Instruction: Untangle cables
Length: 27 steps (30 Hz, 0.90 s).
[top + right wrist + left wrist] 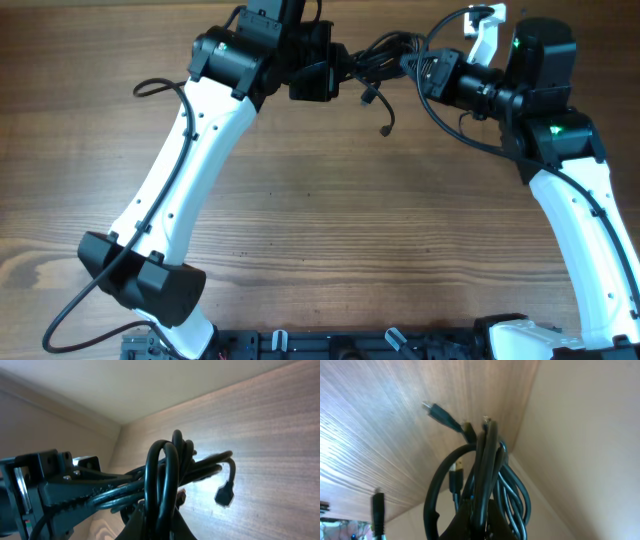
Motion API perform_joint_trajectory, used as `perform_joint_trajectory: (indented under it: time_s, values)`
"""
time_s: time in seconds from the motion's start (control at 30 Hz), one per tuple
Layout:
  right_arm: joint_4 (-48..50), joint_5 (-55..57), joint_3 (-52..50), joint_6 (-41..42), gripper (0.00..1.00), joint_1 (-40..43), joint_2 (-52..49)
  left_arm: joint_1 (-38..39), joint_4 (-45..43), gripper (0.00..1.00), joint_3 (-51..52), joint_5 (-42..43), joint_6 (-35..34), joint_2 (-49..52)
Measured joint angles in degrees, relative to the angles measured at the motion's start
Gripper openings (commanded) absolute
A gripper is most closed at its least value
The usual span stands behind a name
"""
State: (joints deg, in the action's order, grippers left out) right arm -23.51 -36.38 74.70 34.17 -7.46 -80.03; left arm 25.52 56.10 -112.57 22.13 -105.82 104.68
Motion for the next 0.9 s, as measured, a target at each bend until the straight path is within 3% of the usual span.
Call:
perform_joint_trajectory:
  time_s: [0.07,0.2,0.33,0.4,0.5,0.57,0.67,0.7,0.77,0.9]
  values:
    - [-5.0,-0.9,0.1,-1.9,0.04,0.0,0.0,0.9,4.6,0.04,0.0,-4.2,2.8,0.0]
    - [-18.8,-3.2,1.7,-9.3,0.04,0.5,0.0,3.3,7.0,0.04,0.0,-13.1,16.1,0.0]
    - [-32.9,-4.7,3.9,-23.1,0.04,0.5,0.0,4.5,7.0,0.04,0.0,-17.3,31.9,0.0]
    - [-42.6,-2.6,3.8,-31.5,0.04,2.8,0.0,2.9,6.5,0.04,0.0,-24.8,37.7,0.0]
    - [-48.8,-2.4,3.8,-41.2,0.04,3.4,0.0,-0.3,6.0,0.04,0.0,-31.2,40.5,0.0]
    - [-47.5,-2.6,3.7,-44.0,0.13,3.4,0.0,-0.3,5.9,0.04,0.0,-32.8,41.3,0.0]
    - [-37.8,-2.8,3.5,-39.1,0.38,3.4,0.0,0.1,5.2,0.04,0.0,-32.8,40.6,0.0]
    - [-35.3,-2.9,3.4,-36.5,0.49,3.4,0.0,0.1,5.2,0.04,0.0,-31.5,37.8,0.0]
    - [-29.7,-3.0,3.5,-29.7,0.59,3.4,0.0,0.1,5.3,0.04,0.0,-26.9,30.3,0.0]
    - [-18.4,-2.1,3.4,-19.5,0.6,0.5,0.0,0.1,2.9,0.04,0.0,-8.5,3.5,0.0]
